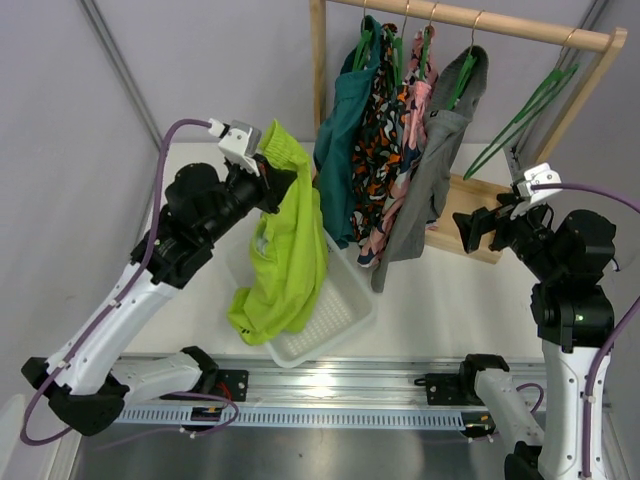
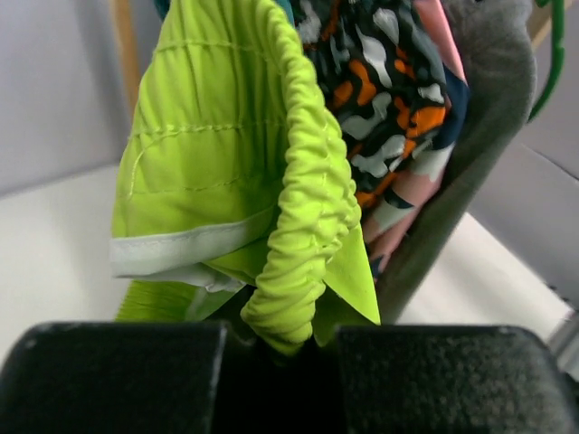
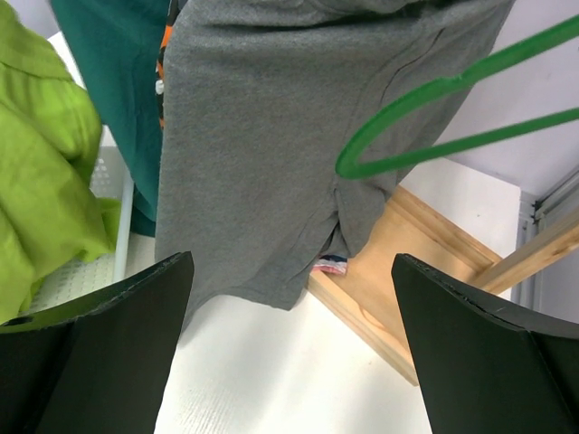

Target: Remove the shorts from the hanger

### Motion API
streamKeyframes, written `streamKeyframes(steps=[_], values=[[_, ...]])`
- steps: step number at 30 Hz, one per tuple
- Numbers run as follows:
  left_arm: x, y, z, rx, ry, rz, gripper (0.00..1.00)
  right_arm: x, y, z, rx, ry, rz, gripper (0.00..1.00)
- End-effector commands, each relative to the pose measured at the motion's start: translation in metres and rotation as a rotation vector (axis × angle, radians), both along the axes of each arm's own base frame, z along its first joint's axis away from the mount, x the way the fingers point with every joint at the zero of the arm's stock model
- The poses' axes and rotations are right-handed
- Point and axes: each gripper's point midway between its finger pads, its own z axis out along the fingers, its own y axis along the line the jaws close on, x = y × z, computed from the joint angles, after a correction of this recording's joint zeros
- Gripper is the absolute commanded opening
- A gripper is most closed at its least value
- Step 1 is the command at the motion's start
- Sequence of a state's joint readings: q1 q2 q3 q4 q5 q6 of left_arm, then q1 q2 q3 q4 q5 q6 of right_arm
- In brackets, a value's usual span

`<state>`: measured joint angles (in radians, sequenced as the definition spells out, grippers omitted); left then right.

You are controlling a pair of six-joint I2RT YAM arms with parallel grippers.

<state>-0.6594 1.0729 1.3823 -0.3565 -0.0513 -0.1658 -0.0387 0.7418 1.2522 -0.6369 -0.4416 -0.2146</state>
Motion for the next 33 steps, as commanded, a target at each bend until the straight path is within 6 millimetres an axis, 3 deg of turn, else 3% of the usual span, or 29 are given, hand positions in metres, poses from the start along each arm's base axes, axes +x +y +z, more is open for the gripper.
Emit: streamKeyframes(steps=[1, 4, 5, 7, 8, 9, 10, 12, 13, 15, 16, 17, 19, 20, 22, 23, 24, 25, 27, 28, 30, 31, 33], values=[[-0.006, -0.021, 0.010, -0.197, 0.013, -0.116, 0.00, -0.003, 0.003, -0.001, -0.010, -0.012, 0.028, 0.99], [-0.003, -0.023, -0.069, -0.150, 0.180, -0.090, 0.00, -0.018, 0.017, -0.004, -0.085, -0.023, 0.144, 0.99], [-0.006, -0.018, -0.076, -0.166, 0.200, -0.072, 0.00, -0.028, 0.026, -0.005, -0.088, -0.021, 0.208, 0.99], [-0.013, -0.010, -0.135, -0.128, 0.314, -0.031, 0.00, -0.034, 0.032, -0.003, -0.093, -0.029, 0.253, 0.99], [-0.018, -0.005, -0.139, -0.153, 0.325, -0.014, 0.00, -0.036, 0.036, -0.003, -0.084, -0.017, 0.276, 0.99], [-0.023, 0.001, -0.176, -0.122, 0.394, 0.011, 0.00, -0.037, 0.037, -0.002, -0.076, -0.015, 0.284, 0.99], [-0.027, 0.005, -0.184, -0.123, 0.415, 0.027, 0.01, -0.036, 0.038, 0.000, -0.068, -0.012, 0.290, 1.00], [-0.037, 0.012, -0.202, -0.124, 0.460, 0.049, 0.28, -0.034, 0.043, 0.009, -0.035, -0.003, 0.310, 1.00], [-0.040, 0.014, -0.211, -0.117, 0.476, 0.051, 0.49, -0.033, 0.044, 0.013, -0.020, 0.000, 0.315, 1.00], [-0.045, 0.016, -0.214, -0.125, 0.480, 0.050, 0.66, -0.027, 0.048, 0.027, 0.035, 0.014, 0.324, 0.99], [-0.045, 0.017, -0.213, -0.124, 0.480, 0.049, 0.81, -0.025, 0.050, 0.033, 0.053, 0.019, 0.326, 0.99], [-0.045, 0.018, -0.208, -0.126, 0.465, 0.050, 0.86, -0.025, 0.051, 0.051, 0.067, -0.009, 0.329, 0.99], [-0.046, 0.022, -0.193, -0.116, 0.424, 0.050, 0.99, -0.011, 0.054, 0.062, 0.130, 0.029, 0.335, 0.99], [-0.046, 0.023, -0.187, -0.112, 0.407, 0.045, 0.99, -0.012, 0.055, 0.082, 0.146, 0.001, 0.337, 0.98], [-0.044, 0.035, -0.172, -0.087, 0.341, 0.083, 0.99, 0.009, 0.056, 0.088, 0.238, 0.068, 0.311, 0.97], [-0.044, 0.038, -0.154, -0.098, 0.301, 0.086, 0.99, 0.016, 0.056, 0.094, 0.270, 0.080, 0.301, 0.95], [-0.044, 0.042, -0.147, -0.096, 0.279, 0.094, 0.99, 0.019, 0.058, 0.107, 0.292, 0.072, 0.299, 0.94], [-0.046, 0.048, -0.136, -0.092, 0.248, 0.109, 0.99, 0.037, 0.059, 0.103, 0.334, 0.124, 0.270, 0.93], [-0.048, 0.054, -0.119, -0.098, 0.212, 0.120, 0.99, 0.050, 0.064, 0.107, 0.348, 0.141, 0.253, 0.90], [-0.050, 0.058, -0.119, -0.082, 0.211, 0.129, 0.99, 0.054, 0.065, 0.120, 0.353, 0.108, 0.221, 0.89], [-0.055, 0.064, -0.111, -0.087, 0.196, 0.136, 0.99, 0.074, 0.063, 0.124, 0.358, 0.100, 0.162, 0.88], [-0.057, 0.066, -0.109, -0.088, 0.194, 0.142, 0.99, 0.076, 0.060, 0.140, 0.359, 0.055, 0.129, 0.88], [-0.062, 0.071, -0.109, -0.091, 0.191, 0.148, 0.99, 0.101, 0.043, 0.146, 0.375, 0.012, -0.054, 0.88]])
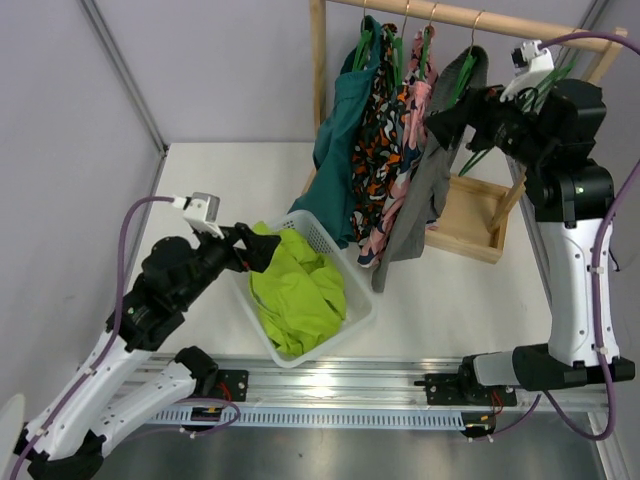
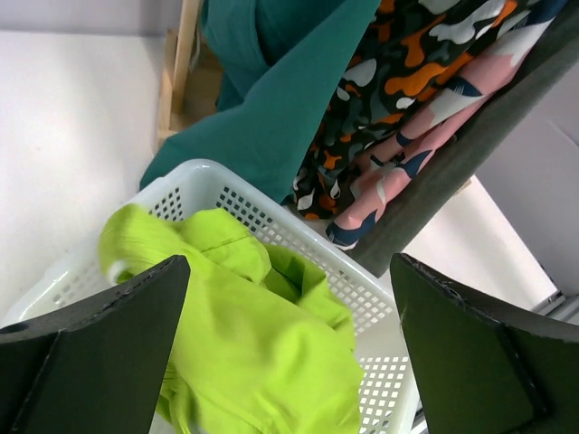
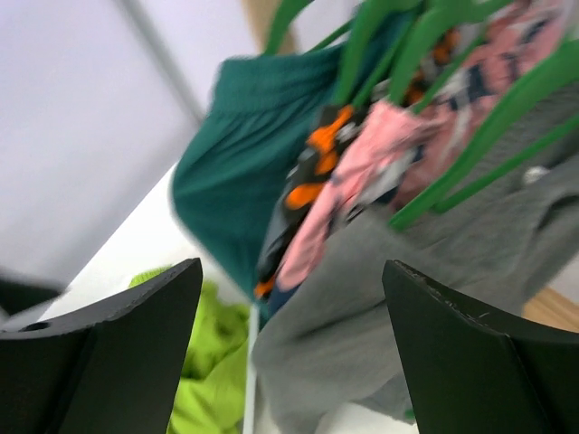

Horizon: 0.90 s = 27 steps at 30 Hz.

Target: Remove the shorts from the hanger

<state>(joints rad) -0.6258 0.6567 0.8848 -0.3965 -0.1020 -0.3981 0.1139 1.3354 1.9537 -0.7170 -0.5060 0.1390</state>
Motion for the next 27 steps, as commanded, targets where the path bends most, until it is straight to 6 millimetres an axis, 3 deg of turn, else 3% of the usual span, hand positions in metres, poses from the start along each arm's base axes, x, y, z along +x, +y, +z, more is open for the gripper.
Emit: streamKeyframes(steps=[1, 2, 5, 9, 13, 21, 26, 27], values=[[-0.005, 0.015, 0.005, 0.032, -0.016, 0.040, 0.99, 0.017, -0.034, 0.053, 0.061, -0.122, -0.309, 0.87], [-0.006, 0.016, 0.004, 0.028, -0.016, 0.037, 0.99, 0.029, -0.040, 0.051, 0.041, -0.126, -0.390, 0.87], [-0.005, 0.012, -0.007, 0.034, 0.011, 0.026, 0.99, 0.042, -0.047, 0.058, 0.015, -0.165, -0.461, 0.85], [-0.004, 0.007, -0.005, 0.032, 0.007, 0.004, 0.99, 0.077, -0.049, 0.038, -0.028, -0.115, -0.521, 0.79], [-0.005, 0.007, 0.006, 0.030, -0.016, 0.001, 0.99, 0.098, -0.054, 0.024, -0.063, -0.089, -0.570, 0.68], [-0.009, 0.008, 0.008, 0.008, -0.029, -0.005, 0.99, 0.123, -0.052, -0.007, -0.122, -0.024, -0.580, 0.58], [-0.010, 0.007, 0.008, -0.002, -0.030, -0.011, 0.99, 0.129, -0.064, -0.011, -0.132, -0.013, -0.591, 0.31], [-0.011, 0.008, 0.009, -0.005, -0.032, -0.011, 0.99, 0.128, -0.064, -0.012, -0.133, -0.011, -0.579, 0.13]])
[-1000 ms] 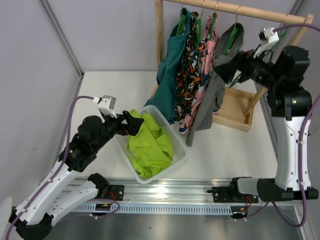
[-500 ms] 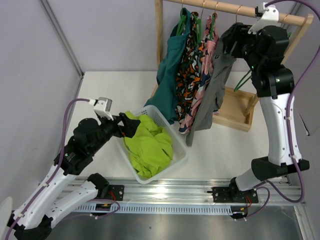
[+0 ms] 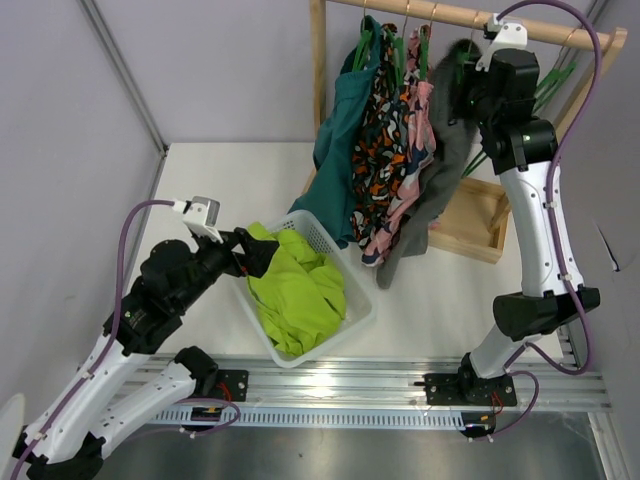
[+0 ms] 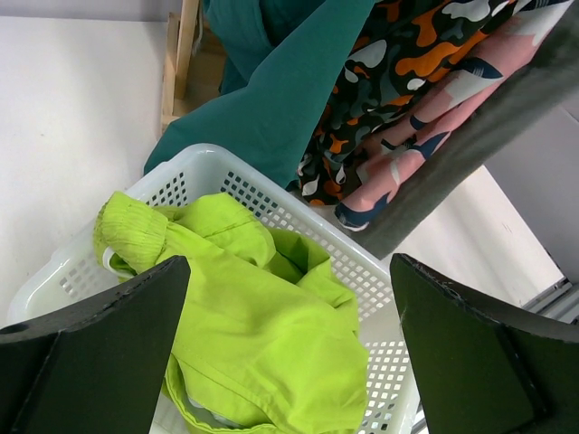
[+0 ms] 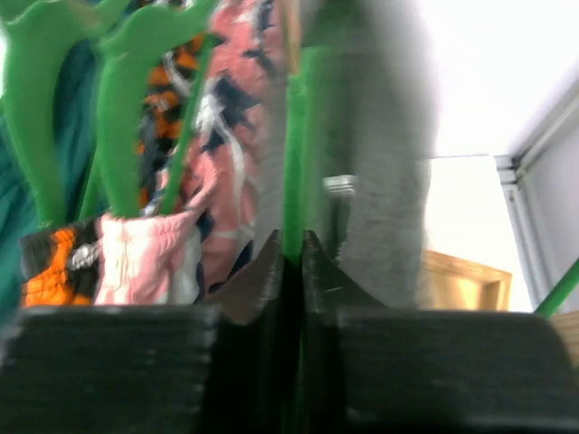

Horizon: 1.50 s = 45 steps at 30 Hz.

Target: Remove the shorts from the hanger

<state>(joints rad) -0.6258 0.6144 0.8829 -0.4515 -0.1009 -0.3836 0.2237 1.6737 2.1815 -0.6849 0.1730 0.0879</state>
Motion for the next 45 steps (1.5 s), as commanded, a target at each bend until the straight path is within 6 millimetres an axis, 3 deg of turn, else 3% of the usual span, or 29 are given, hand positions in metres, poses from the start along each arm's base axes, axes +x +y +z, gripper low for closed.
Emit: streamKeyframes(steps=[1, 4, 10, 14, 17, 18, 20, 24, 34, 38, 42, 45], values=[[-0.001, 0.000, 0.012, -0.026, -0.038, -0.009, 0.99, -0.006, -0.014, 0.025, 0.006, -0.059, -0.007, 0.04], [-0.002, -0.001, 0.012, -0.036, -0.050, -0.014, 0.99, -0.013, -0.015, 0.045, 0.006, -0.110, 0.016, 0.00], [0.000, -0.003, 0.023, -0.070, -0.072, -0.013, 0.99, -0.038, -0.019, 0.104, 0.006, -0.275, 0.038, 0.00], [0.003, -0.001, 0.021, -0.109, -0.042, 0.026, 0.99, -0.054, -0.019, 0.117, 0.009, -0.311, 0.051, 0.00], [0.004, 0.000, 0.021, -0.132, -0.033, 0.040, 0.99, -0.065, -0.022, 0.113, -0.006, -0.303, 0.051, 0.00], [0.003, -0.001, 0.019, -0.136, -0.030, 0.035, 0.99, -0.064, -0.022, 0.102, -0.015, -0.276, 0.052, 0.00], [0.003, -0.003, 0.021, -0.148, -0.034, 0.026, 0.99, -0.079, -0.024, 0.105, -0.024, -0.286, 0.066, 0.00], [0.003, -0.008, 0.017, -0.149, -0.026, 0.004, 0.99, -0.100, -0.021, 0.090, -0.026, -0.261, 0.102, 0.00], [0.003, -0.025, 0.018, -0.166, -0.017, -0.070, 0.99, -0.153, -0.031, 0.038, -0.117, -0.195, 0.141, 0.00], [-0.001, -0.038, 0.017, -0.161, -0.021, -0.147, 0.99, -0.182, -0.039, 0.003, -0.175, -0.135, 0.161, 0.00], [-0.001, -0.055, 0.018, -0.166, -0.017, -0.233, 0.97, -0.231, -0.037, -0.044, -0.329, -0.114, 0.281, 0.00], [-0.002, -0.070, 0.020, -0.171, -0.013, -0.294, 0.96, -0.257, -0.038, -0.073, -0.388, -0.072, 0.321, 0.00]])
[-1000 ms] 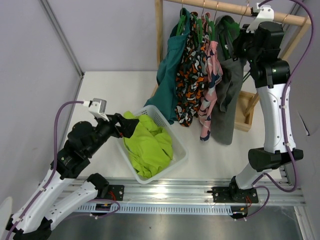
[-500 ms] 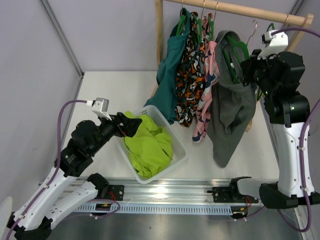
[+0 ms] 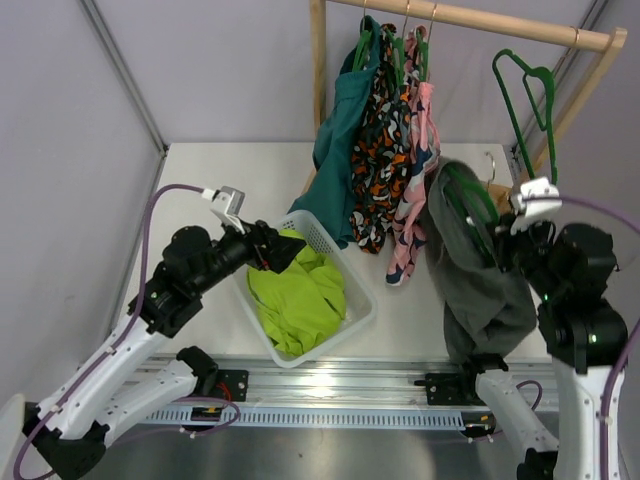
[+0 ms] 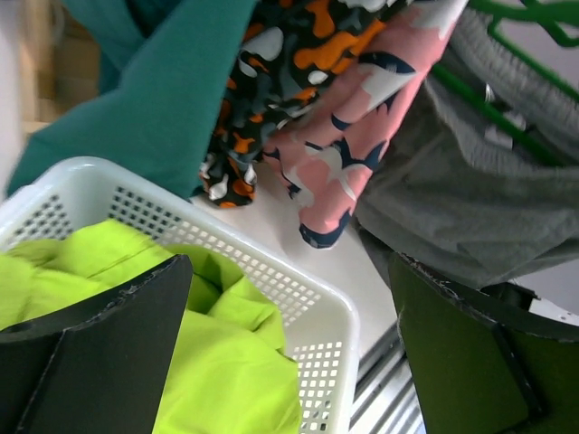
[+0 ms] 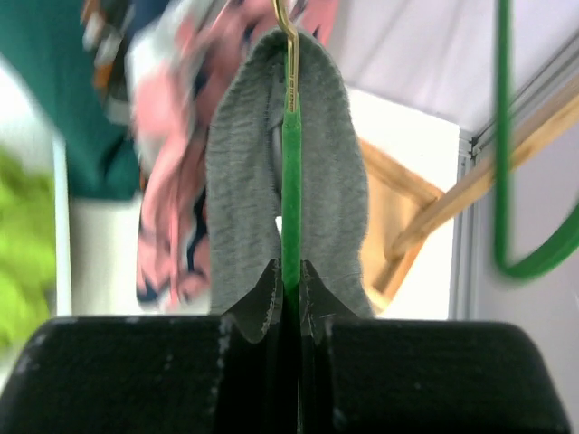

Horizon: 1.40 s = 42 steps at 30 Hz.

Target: Remove the shorts from the hanger

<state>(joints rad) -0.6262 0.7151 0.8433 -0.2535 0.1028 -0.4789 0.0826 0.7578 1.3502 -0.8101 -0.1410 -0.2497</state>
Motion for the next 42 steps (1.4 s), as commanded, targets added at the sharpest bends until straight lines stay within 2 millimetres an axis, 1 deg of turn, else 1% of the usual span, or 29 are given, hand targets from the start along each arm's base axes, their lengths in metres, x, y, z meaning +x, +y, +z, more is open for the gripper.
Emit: streamKeyframes(steps=[1, 3, 4, 5, 6, 7, 8, 9, 10, 12, 13, 14, 15, 17, 18, 21, 22, 25, 29, 30, 33, 34, 35, 36, 37, 39, 40, 41, 42], values=[[-0.003, -0.025, 0.015, -0.040, -0.049, -0.121, 0.96, -0.034, 0.003, -0.007, -0.142, -0.068, 0.103, 0.00], [-0.007, -0.037, 0.022, -0.048, -0.069, -0.167, 0.95, -0.046, -0.001, -0.027, -0.181, -0.010, 0.113, 0.00], [-0.003, -0.044, 0.020, -0.036, -0.070, -0.182, 0.95, -0.056, -0.002, -0.040, -0.223, 0.018, 0.134, 0.00], [-0.004, -0.049, 0.019, -0.029, -0.076, -0.198, 0.95, -0.060, -0.002, -0.048, -0.246, 0.033, 0.152, 0.00], [-0.008, -0.058, 0.027, -0.034, -0.091, -0.229, 0.94, -0.065, 0.000, -0.055, -0.268, 0.048, 0.176, 0.00], [-0.010, -0.064, 0.026, -0.025, -0.100, -0.252, 0.94, -0.073, 0.001, -0.072, -0.284, 0.097, 0.207, 0.00], [-0.007, -0.074, 0.025, -0.021, -0.099, -0.269, 0.94, -0.081, 0.007, -0.076, -0.307, 0.088, 0.262, 0.00], [-0.012, -0.083, 0.023, -0.015, -0.100, -0.299, 0.94, -0.085, 0.011, -0.080, -0.316, 0.092, 0.296, 0.00], [-0.013, -0.089, 0.029, -0.017, -0.116, -0.315, 0.94, -0.093, 0.015, -0.088, -0.324, 0.113, 0.337, 0.00], [-0.016, -0.107, 0.022, -0.005, -0.106, -0.349, 0.94, -0.103, 0.025, -0.093, -0.347, 0.097, 0.430, 0.00], [-0.017, -0.113, 0.029, -0.023, -0.118, -0.361, 0.94, -0.108, 0.029, -0.097, -0.348, 0.112, 0.466, 0.00], [-0.022, -0.123, 0.033, -0.040, -0.130, -0.385, 0.93, -0.109, 0.032, -0.098, -0.364, 0.106, 0.501, 0.00], [-0.021, -0.133, 0.025, -0.029, -0.108, -0.400, 0.93, -0.112, 0.040, -0.098, -0.348, 0.097, 0.549, 0.00], [-0.022, -0.145, 0.024, -0.039, -0.085, -0.418, 0.93, -0.115, 0.048, -0.098, -0.346, 0.087, 0.615, 0.00], [-0.023, -0.157, 0.014, -0.023, -0.052, -0.435, 0.92, -0.116, 0.056, -0.097, -0.330, 0.076, 0.665, 0.00], [-0.024, -0.173, 0.003, -0.018, 0.007, -0.446, 0.91, -0.115, 0.068, -0.094, -0.317, 0.056, 0.753, 0.00], [-0.023, -0.179, -0.005, -0.011, 0.033, -0.447, 0.90, -0.120, 0.075, -0.094, -0.296, 0.054, 0.803, 0.00], [-0.026, -0.189, -0.011, -0.003, 0.054, -0.460, 0.89, -0.117, 0.082, -0.090, -0.270, 0.045, 0.842, 0.00], [-0.023, -0.192, -0.018, 0.024, 0.078, -0.440, 0.88, -0.110, 0.086, -0.079, -0.241, 0.018, 0.840, 0.00], [-0.019, -0.191, -0.018, 0.032, 0.080, -0.413, 0.88, -0.109, 0.087, -0.074, -0.237, 0.004, 0.841, 0.00], [-0.011, -0.187, -0.034, 0.091, 0.119, -0.361, 0.85, -0.108, 0.091, -0.063, -0.199, -0.010, 0.843, 0.00], [-0.003, -0.185, -0.030, 0.097, 0.111, -0.319, 0.84, -0.109, 0.092, -0.060, -0.194, -0.019, 0.844, 0.00], [0.001, -0.186, -0.039, 0.124, 0.127, -0.304, 0.83, -0.110, 0.093, -0.058, -0.183, -0.020, 0.843, 0.00], [0.004, -0.185, -0.043, 0.142, 0.129, -0.289, 0.80, -0.109, 0.093, -0.056, -0.180, -0.027, 0.841, 0.00], [0.010, -0.188, -0.034, 0.138, 0.118, -0.273, 0.77, -0.110, 0.094, -0.054, -0.177, -0.028, 0.840, 0.00], [0.020, -0.189, -0.042, 0.187, 0.126, -0.234, 0.67, -0.111, 0.093, -0.049, -0.180, -0.040, 0.831, 0.00], [0.026, -0.188, -0.040, 0.201, 0.122, -0.206, 0.62, -0.112, 0.092, -0.044, -0.187, -0.052, 0.824, 0.00], [0.029, -0.186, -0.047, 0.240, 0.138, -0.188, 0.57, -0.112, 0.090, -0.042, -0.194, -0.054, 0.811, 0.00], [0.032, -0.183, -0.050, 0.258, 0.143, -0.167, 0.55, -0.112, 0.089, -0.040, -0.199, -0.056, 0.806, 0.00]])
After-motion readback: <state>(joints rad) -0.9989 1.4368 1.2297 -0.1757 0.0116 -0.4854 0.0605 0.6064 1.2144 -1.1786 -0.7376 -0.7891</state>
